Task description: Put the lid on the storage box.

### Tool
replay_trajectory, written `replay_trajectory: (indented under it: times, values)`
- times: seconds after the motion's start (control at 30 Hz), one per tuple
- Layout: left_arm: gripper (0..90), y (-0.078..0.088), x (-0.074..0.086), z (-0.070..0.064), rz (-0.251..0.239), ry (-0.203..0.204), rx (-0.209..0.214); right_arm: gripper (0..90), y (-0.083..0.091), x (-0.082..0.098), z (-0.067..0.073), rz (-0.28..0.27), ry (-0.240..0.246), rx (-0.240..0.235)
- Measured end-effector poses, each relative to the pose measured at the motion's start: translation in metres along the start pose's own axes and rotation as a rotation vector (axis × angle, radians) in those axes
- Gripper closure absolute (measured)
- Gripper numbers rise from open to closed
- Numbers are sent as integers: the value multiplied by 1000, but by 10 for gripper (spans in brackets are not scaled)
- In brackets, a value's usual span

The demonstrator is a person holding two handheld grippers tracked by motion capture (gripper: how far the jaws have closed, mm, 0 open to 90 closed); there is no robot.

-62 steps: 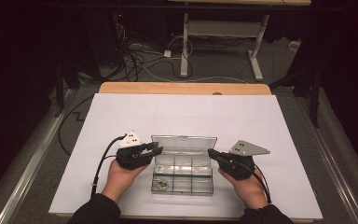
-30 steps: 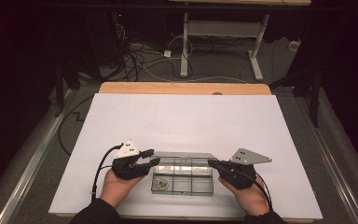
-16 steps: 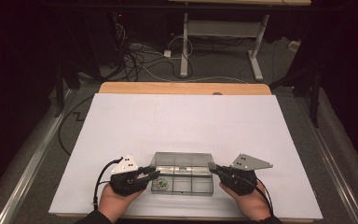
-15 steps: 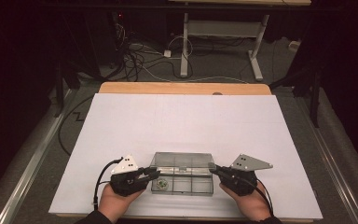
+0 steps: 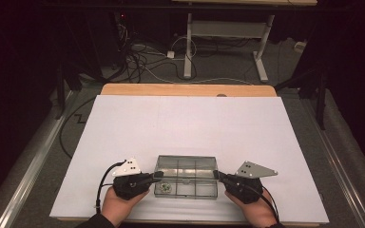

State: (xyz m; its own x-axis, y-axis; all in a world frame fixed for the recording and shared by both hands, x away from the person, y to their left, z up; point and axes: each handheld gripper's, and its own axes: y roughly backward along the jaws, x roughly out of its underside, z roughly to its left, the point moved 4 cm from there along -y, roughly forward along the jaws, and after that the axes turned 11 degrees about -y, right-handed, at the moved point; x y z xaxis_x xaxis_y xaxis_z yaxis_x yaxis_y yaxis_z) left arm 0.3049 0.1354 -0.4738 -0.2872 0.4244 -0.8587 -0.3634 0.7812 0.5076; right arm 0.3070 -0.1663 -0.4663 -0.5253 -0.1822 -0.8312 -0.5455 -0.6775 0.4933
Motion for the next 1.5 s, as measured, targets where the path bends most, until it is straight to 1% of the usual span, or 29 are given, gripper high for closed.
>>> replay_trajectory:
  times: [0.33, 0.57, 0.63, 0.73, 0.83, 0.87, 0.93, 0.97, 1.0, 1.03, 1.1, 1.2, 1.27, 1.37, 1.43, 1.5]
  values:
    - [871, 0, 0, -1, 5, -7, 2, 900, 2, 3, -1, 7, 0, 13]
    - [870, 0, 2, -3, 14, -13, 4, 900, 11, 8, -14, 6, -23, 38]
    - [870, 1, 2, -4, 16, -16, 8, 900, 13, 10, -18, 6, -31, 35]
    - [870, 3, 4, -6, 25, -22, -1, 893, 16, 14, -24, 13, -34, 58]
    - [870, 5, 5, -7, 27, -19, -9, 874, 18, 19, -32, 25, -33, 97]
    - [870, 6, 6, -7, 27, -17, -12, 864, 19, 20, -34, 31, -25, 111]
    - [870, 8, 7, -8, 28, -18, -15, 840, 20, 24, -39, 42, -30, 133]
    - [870, 8, 7, -9, 27, -17, -16, 816, 21, 26, -41, 53, -25, 144]
    - [870, 9, 8, -10, 30, -21, -18, 771, 21, 28, -42, 65, -13, 158]
    - [870, 9, 9, -11, 31, -19, -19, 722, 21, 30, -44, 92, -4, 174]
    - [870, 10, 11, -12, 36, -20, -20, 638, 21, 34, -45, 121, 1, 189]
    - [870, 9, 13, -14, 45, -28, -16, 396, 22, 36, -49, 139, -27, 196]
    - [870, 9, 14, -16, 51, -33, -16, 228, 22, 36, -50, 137, -39, 196]
    - [870, 9, 14, -16, 53, -32, -20, 5, 19, 36, -52, 157, -71, 216]
    - [870, 10, 15, -16, 54, -33, -27, 5, 17, 37, -54, 168, -81, 229]
    - [870, 11, 16, -16, 57, -34, -31, 5, 16, 36, -54, 164, -80, 226]
